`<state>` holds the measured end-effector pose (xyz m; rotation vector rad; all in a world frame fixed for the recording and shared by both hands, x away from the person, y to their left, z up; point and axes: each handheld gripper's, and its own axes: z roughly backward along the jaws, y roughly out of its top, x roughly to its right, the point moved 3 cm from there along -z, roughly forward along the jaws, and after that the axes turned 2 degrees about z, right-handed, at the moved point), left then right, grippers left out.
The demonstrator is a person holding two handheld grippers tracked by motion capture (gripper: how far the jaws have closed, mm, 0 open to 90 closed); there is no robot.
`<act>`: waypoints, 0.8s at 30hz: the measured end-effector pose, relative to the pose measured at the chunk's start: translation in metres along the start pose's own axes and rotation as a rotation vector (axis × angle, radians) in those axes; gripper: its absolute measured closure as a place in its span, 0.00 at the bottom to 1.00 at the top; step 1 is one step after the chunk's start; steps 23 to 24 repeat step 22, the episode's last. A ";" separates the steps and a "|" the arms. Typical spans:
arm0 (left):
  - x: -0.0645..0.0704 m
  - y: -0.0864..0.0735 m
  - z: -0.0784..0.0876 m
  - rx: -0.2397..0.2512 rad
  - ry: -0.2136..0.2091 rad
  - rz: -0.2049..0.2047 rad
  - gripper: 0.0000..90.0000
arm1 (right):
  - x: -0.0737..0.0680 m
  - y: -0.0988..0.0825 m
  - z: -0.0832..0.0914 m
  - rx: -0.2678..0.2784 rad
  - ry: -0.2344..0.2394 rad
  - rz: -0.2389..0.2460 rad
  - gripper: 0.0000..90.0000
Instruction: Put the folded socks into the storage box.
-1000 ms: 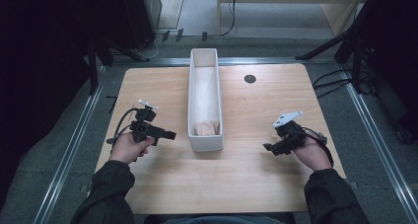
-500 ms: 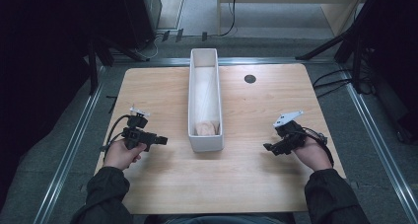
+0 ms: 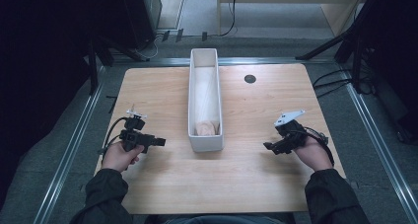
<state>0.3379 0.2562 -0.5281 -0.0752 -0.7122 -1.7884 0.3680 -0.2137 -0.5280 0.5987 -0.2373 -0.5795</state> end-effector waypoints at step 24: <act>-0.003 -0.002 -0.001 -0.017 -0.015 0.008 0.35 | -0.001 0.001 0.000 0.008 0.009 -0.003 0.21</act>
